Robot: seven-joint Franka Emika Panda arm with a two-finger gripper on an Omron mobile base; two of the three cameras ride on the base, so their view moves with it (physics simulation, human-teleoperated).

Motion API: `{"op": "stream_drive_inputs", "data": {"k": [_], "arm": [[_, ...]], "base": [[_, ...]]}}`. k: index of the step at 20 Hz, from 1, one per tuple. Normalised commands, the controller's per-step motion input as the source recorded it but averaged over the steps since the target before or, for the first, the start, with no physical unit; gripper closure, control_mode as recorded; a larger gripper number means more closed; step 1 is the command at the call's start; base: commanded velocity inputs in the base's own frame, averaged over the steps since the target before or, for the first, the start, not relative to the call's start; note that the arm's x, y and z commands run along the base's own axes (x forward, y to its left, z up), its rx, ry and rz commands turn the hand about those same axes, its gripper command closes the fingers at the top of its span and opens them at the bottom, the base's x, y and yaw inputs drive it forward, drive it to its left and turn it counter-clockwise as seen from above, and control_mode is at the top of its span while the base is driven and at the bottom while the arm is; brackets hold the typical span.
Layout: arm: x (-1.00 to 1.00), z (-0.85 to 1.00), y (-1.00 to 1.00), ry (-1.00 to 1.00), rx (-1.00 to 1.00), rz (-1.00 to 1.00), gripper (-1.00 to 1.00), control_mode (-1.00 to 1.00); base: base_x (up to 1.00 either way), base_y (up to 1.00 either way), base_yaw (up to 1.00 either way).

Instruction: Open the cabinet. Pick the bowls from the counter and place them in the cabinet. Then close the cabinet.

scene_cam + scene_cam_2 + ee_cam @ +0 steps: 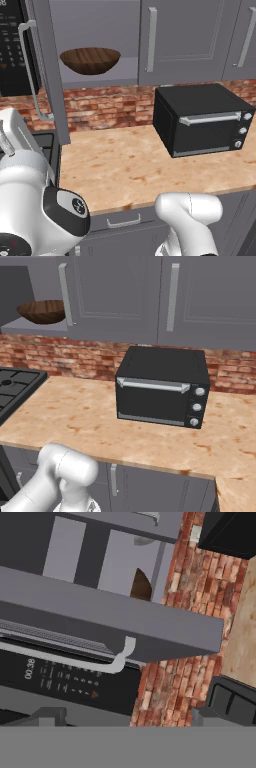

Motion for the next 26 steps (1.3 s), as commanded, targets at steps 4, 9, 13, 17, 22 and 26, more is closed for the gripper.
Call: {"op": "stream_drive_inputs", "data": {"k": [4,9,13,17,22,26], "arm": [[0.36,-0.10,0.16,-0.03,0.00,-0.11,-1.00,-1.00],[0.31,-0.19,0.21,-0.03,0.00,-0.08,-1.00,-1.00],[0.26,-0.15,0.19,-0.07,0.00,-0.07,-1.00,-1.00],[0.31,-0.13,0.23,-0.08,0.00,-0.07,-1.00,-1.00],[0.19,-0.03,0.17,-0.09,0.00,-0.08,-1.00,-1.00],[0.11,-0.03,0.13,-0.13,0.00,-0.11,-1.00,-1.00]], "base": [[0.00,0.00,0.00],[0.00,0.00,0.00],[0.00,0.00,0.00],[0.00,0.00,0.00],[0.00,0.00,0.00],[0.00,0.00,0.00]]}}
